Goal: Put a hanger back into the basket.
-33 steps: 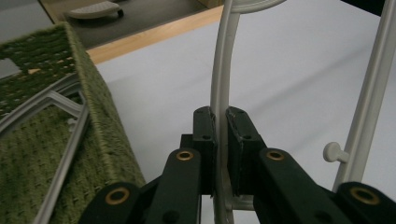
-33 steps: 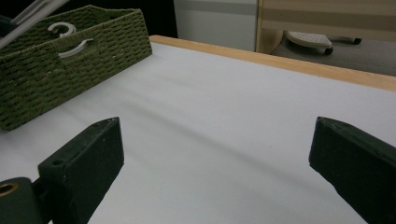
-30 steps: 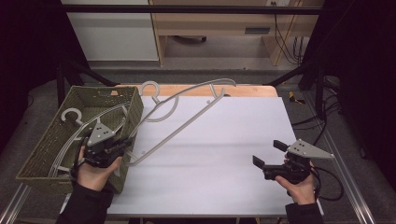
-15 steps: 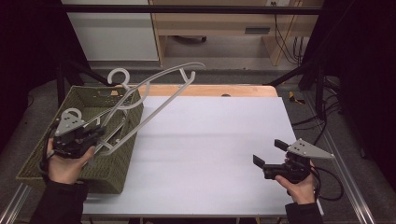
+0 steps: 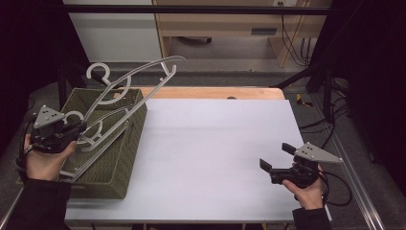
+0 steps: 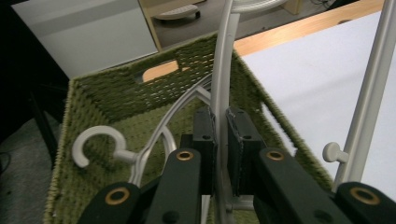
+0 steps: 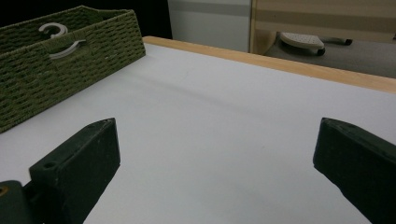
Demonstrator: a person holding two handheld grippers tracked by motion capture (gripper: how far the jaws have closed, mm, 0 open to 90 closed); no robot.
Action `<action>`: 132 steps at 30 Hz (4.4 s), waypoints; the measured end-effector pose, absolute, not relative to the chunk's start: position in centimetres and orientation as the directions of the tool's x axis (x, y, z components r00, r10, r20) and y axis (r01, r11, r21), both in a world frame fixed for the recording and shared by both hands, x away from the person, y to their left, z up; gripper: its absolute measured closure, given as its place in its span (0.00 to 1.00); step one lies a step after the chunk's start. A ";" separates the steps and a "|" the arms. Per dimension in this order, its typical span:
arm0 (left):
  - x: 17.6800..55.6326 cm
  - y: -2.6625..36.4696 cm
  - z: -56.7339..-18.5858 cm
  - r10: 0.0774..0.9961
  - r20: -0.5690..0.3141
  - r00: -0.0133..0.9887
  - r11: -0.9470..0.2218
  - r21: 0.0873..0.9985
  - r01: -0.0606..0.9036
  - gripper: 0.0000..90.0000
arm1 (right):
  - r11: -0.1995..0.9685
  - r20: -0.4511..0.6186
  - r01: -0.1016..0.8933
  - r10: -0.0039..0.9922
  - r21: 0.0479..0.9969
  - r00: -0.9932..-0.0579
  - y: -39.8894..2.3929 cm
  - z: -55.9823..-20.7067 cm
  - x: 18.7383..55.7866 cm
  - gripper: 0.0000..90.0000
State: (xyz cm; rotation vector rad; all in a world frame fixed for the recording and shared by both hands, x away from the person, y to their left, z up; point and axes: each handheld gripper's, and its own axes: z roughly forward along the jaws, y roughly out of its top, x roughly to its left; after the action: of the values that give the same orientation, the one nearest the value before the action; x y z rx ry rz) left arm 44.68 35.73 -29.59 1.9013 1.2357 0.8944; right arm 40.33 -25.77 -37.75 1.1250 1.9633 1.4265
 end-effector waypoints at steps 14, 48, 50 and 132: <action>45.6 40.0 -31.9 0.950 0.218 0.222 -0.305 0.795 0.524 0.92 | 0.136 0.093 0.351 0.822 0.927 -0.562 -25.6 -37.9 40.4 0.01; 44.3 45.3 -35.4 0.930 0.325 0.173 -0.358 0.691 0.628 0.92 | 0.140 0.092 0.355 0.821 0.924 -0.564 -25.6 -38.0 40.5 0.01; 44.2 45.6 -35.4 0.930 0.327 0.169 -0.357 0.688 0.632 0.92 | 0.139 0.093 0.355 0.821 0.925 -0.563 -25.6 -38.0 40.5 0.01; 42.7 40.6 -35.4 0.942 0.167 0.289 -0.311 0.755 0.577 0.66 | 0.143 0.094 0.356 0.816 0.923 -0.570 -25.5 -38.1 40.5 0.01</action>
State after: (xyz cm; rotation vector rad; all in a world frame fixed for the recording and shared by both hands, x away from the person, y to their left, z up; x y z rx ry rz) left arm 42.71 40.59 -35.44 1.9907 1.3537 0.8293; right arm 40.52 -25.46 -38.09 1.1208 1.9923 1.4175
